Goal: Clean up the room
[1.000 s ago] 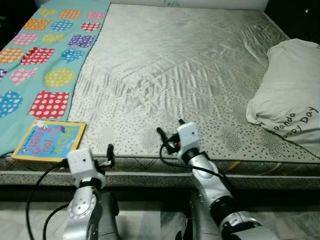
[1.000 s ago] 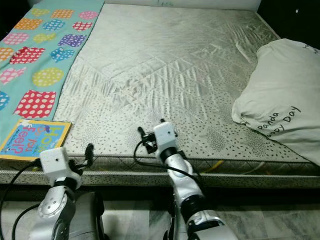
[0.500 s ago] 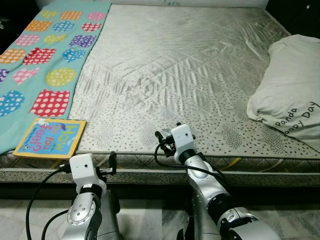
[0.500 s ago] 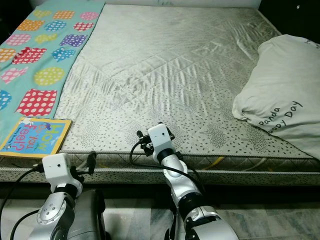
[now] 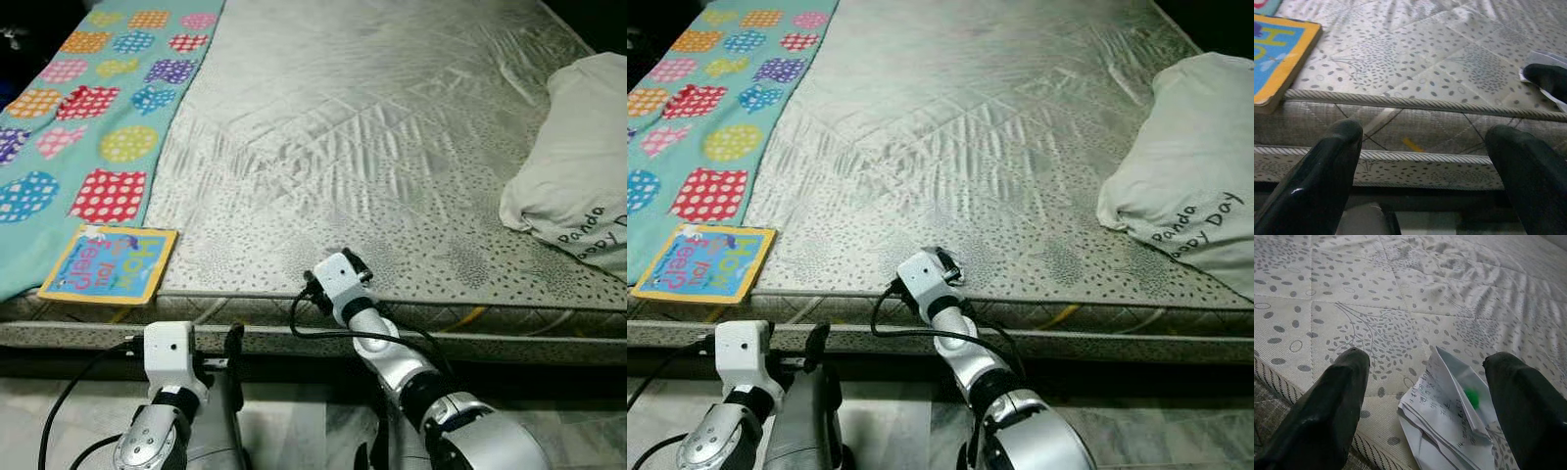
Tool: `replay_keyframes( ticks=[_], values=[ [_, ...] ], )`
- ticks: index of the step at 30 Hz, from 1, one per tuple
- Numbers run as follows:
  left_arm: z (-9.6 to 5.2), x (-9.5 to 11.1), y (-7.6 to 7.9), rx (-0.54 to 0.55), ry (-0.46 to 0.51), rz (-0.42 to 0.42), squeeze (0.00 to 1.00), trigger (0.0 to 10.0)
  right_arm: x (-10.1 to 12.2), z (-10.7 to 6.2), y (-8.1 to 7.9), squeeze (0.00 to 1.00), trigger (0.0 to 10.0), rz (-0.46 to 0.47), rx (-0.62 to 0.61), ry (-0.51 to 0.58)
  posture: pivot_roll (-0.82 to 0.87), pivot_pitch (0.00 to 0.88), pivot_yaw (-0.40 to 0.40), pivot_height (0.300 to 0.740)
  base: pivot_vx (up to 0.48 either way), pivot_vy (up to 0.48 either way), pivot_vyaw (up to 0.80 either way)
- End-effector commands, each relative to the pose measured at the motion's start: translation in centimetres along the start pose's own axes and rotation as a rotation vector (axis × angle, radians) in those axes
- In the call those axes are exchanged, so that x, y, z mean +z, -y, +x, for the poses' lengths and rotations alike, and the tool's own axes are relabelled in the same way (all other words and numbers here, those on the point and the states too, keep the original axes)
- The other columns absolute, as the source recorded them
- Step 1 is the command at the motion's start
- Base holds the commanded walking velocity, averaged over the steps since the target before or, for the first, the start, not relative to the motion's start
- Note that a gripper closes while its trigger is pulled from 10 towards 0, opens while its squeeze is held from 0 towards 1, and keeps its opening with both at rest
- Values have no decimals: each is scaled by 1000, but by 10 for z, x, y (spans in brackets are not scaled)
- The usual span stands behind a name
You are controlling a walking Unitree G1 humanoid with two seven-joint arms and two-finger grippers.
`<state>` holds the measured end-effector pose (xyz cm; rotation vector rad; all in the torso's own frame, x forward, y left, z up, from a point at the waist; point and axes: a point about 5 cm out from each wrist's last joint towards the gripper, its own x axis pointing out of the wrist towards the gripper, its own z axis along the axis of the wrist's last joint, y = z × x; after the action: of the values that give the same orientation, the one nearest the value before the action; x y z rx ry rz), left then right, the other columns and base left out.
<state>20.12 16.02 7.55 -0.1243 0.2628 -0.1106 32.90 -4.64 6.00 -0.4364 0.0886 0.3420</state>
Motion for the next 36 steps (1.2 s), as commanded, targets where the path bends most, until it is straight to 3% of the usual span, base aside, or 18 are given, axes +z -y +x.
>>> replay_keyframes(
  ticks=[1,16,17,19,20,36],
  values=[
    [-4,-1,2,-21,-16,9,0,10000,-2,1,1,0,10000,-14,-9,-33,203,186,-18,547,0,0,0],
    [-3,0,5,-33,-17,3,0,10000,-19,1,22,0,10000,-55,-73,-174,206,185,-21,547,0,0,0],
    [-3,1,5,-30,-15,3,0,10000,-22,0,26,0,2902,-54,-80,-186,207,185,-23,547,0,0,0],
    [-4,1,5,-28,-16,1,0,10000,-25,-1,30,0,2902,-52,-90,-197,207,185,-23,547,0,0,0],
    [-4,1,5,-27,-17,1,0,10000,-25,-1,31,0,0,-49,-92,-199,207,185,-23,547,0,0,0],
    [-2,2,3,-27,-27,14,0,10000,-32,-4,32,0,0,-12,-97,-227,205,185,-16,547,0,0,0]
  ],
)
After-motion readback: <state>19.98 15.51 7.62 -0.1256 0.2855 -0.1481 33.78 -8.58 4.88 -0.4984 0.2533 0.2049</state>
